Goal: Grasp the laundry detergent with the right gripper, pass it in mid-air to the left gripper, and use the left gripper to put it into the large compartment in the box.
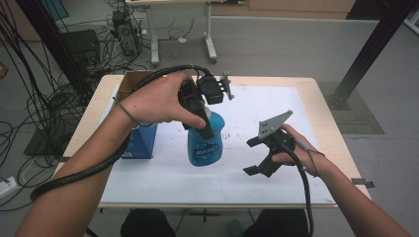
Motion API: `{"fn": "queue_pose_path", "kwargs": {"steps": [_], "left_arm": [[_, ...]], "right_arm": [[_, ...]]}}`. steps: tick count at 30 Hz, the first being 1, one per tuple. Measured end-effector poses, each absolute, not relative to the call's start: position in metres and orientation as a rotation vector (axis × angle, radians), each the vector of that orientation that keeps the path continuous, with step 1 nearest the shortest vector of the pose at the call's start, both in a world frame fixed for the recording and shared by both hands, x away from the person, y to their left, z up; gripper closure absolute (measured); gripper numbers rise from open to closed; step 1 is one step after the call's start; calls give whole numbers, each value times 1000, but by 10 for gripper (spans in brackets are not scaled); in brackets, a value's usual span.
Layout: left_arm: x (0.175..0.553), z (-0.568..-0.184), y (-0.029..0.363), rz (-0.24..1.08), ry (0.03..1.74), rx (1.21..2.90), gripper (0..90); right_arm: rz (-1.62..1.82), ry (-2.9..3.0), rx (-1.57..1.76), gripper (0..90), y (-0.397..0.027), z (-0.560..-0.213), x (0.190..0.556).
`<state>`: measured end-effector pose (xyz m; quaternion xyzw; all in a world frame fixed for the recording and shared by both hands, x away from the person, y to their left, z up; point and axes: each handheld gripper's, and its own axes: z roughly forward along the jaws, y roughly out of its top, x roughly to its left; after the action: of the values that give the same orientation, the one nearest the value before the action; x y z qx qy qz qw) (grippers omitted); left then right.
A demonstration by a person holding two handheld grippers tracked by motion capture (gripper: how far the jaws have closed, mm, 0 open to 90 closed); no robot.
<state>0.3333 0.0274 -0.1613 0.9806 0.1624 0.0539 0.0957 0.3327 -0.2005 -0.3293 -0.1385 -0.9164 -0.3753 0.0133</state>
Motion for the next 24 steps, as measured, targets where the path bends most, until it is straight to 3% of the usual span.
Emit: {"fn": "queue_pose_path", "kwargs": {"steps": [24], "left_arm": [[356,-127,43,227,934,2826,378]], "right_arm": [[-661,-3010,-515,37,-202,-346,342]]}}
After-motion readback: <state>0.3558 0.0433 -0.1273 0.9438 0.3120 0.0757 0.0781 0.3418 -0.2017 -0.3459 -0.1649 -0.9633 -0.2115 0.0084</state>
